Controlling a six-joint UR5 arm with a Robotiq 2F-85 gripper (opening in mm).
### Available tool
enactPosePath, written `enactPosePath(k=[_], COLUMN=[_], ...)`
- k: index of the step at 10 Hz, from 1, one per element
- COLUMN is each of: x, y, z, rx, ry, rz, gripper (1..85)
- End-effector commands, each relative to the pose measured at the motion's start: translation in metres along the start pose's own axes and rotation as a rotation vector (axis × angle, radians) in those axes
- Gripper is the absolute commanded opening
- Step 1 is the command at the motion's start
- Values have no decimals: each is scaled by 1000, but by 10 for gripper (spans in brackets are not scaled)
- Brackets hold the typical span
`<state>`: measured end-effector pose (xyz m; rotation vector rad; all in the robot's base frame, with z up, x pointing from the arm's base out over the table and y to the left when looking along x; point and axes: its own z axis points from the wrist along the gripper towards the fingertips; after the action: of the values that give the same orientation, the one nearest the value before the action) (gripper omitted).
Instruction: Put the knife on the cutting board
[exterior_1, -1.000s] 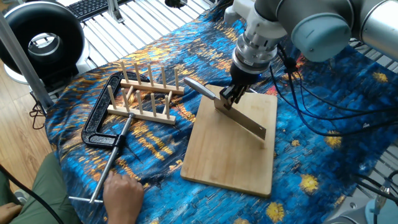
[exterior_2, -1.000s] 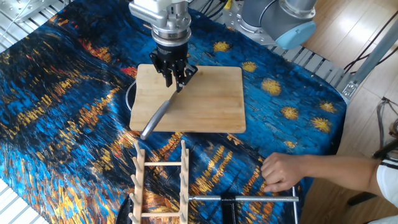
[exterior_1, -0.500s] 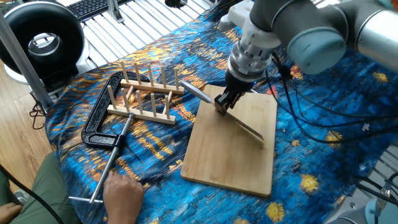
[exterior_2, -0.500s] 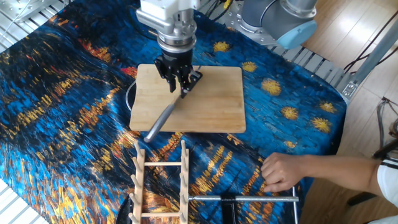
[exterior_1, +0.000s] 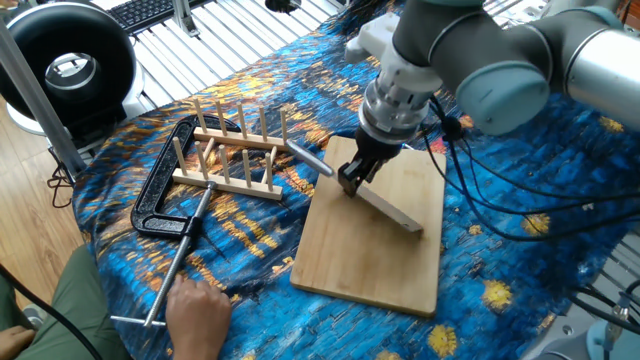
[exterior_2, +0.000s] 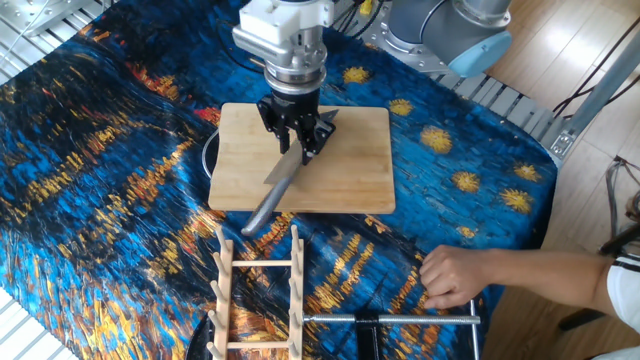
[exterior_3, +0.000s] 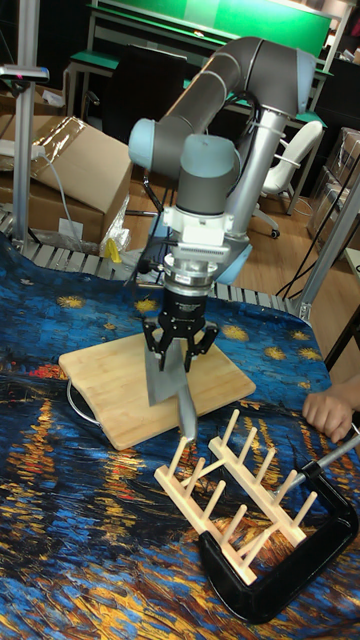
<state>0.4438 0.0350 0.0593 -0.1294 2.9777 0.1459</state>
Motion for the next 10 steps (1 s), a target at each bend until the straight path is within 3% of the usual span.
enactPosePath(k=[1, 6, 10], x=[-1, -2, -1], y=[9, 18, 14], z=[8, 31, 27], rx=[-8, 12, 19], ry=[-15, -57, -47], rz=[2, 23, 30], gripper=[453, 440, 440])
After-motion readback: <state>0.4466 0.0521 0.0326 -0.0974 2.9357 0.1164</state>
